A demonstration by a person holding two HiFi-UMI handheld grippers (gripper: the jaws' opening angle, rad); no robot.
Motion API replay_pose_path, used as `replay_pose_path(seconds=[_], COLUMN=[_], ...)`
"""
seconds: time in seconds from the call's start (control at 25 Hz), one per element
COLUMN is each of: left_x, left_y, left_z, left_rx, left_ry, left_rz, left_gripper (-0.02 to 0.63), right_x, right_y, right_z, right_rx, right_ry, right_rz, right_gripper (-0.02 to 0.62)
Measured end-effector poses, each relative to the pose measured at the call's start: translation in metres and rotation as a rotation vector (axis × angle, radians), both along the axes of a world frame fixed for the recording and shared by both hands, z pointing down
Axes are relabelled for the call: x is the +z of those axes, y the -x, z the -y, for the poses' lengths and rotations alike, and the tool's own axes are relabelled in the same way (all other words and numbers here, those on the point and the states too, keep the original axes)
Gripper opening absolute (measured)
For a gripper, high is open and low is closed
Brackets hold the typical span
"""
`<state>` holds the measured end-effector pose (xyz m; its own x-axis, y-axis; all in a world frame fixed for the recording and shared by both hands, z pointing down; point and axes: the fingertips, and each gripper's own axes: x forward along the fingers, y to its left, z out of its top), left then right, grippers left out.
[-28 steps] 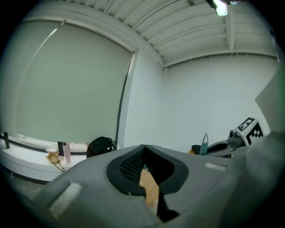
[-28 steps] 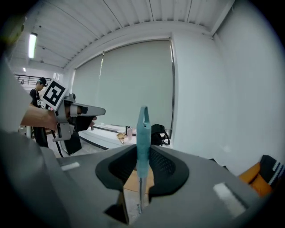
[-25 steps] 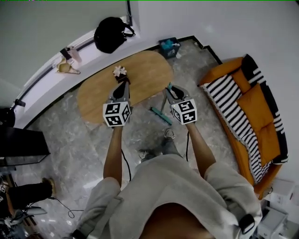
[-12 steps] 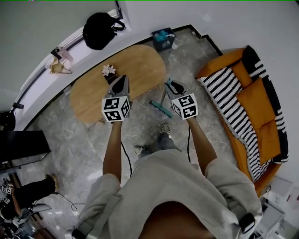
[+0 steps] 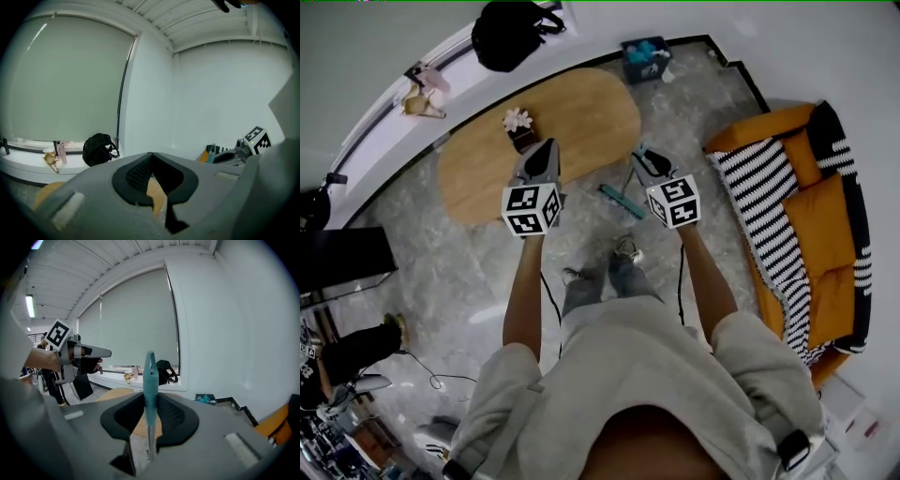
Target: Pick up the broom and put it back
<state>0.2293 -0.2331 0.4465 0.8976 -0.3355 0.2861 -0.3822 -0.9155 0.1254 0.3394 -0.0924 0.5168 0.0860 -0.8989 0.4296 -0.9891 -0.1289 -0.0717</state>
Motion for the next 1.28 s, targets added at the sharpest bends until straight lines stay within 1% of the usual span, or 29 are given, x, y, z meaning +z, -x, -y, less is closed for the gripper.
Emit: replay_pose_path(seconds=[0.12,0.32,0.48,0.72,0.96,1.12,1.28], left_x=[0.012,0.034,0.053,0.082,0.123,0.146,0.160], left_y=[0.001,0.001,-0.005,-0.015,-0.011,-0.001,0.006], left_z=[0.002,0.017,0.033,0.042,0.046,0.051,0.057], left_rx=[-0.006,0.007,0.035,0.091,0.106,0.102,0.083], left_ry=[0.015,0.046,0.070,0.110,0.151,0.175,0.190], left_rz=[0.017,0.035,0.041,0.054,0.089,0.113,0.123], left_gripper=[0.002,0.002,0.002,0.002,0.002,0.002,0.002], right_x=[0.011,0.033,0.050,0.084,0.129,0.152,0.169], right_y=[-0.006,-0.011,-0.013,-0.009,-0.009,-0.008,-0.001], right_z=[0.006,0.020,0.030,0.034,0.045,0.057,0.077], right_rx=[-0.003,0.012,0.035,0.067,0.076,0.068,0.016], right_ry=[0.013,0.043,0.064,0.110,0.157,0.180,0.197], right_rz=[0.009,0.016,0.020,0.036,0.063,0.084,0.085], right_gripper=[0.087,0.087,0.087,0.089,0.089,0.089,0.089])
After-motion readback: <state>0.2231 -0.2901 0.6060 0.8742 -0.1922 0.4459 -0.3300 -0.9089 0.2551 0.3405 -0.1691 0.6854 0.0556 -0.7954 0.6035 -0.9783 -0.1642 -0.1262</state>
